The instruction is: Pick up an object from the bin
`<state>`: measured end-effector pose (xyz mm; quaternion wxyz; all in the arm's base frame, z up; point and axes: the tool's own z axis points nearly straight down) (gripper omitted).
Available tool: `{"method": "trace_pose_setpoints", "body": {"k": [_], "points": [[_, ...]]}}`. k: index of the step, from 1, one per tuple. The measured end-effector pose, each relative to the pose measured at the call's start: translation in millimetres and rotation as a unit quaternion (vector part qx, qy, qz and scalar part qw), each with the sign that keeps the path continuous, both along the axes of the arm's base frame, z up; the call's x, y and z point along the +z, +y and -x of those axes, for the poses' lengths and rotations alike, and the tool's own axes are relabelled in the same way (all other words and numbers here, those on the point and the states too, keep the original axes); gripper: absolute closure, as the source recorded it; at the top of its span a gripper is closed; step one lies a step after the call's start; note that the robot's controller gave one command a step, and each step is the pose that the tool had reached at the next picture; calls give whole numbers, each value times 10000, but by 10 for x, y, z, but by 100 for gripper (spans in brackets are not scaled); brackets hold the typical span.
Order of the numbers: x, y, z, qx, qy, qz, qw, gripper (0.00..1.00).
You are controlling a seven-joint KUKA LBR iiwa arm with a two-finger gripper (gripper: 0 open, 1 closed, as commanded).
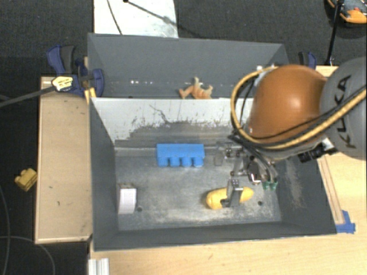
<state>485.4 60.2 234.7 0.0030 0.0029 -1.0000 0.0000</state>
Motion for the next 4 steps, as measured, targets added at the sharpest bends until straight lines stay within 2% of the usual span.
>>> {"method": "trace_pose_setpoints", "body": {"k": [1, 2, 3, 4], "points": [[42, -3, -15, -16, -42, -5, 10000, 0], [-334, -160, -61, 366, -71, -6, 9993, 0], [-966, -617, -48, 664, -62, -2, 9978, 0], [-1142, -763, -66, 1029, -27, 4, 9947, 0]]}}
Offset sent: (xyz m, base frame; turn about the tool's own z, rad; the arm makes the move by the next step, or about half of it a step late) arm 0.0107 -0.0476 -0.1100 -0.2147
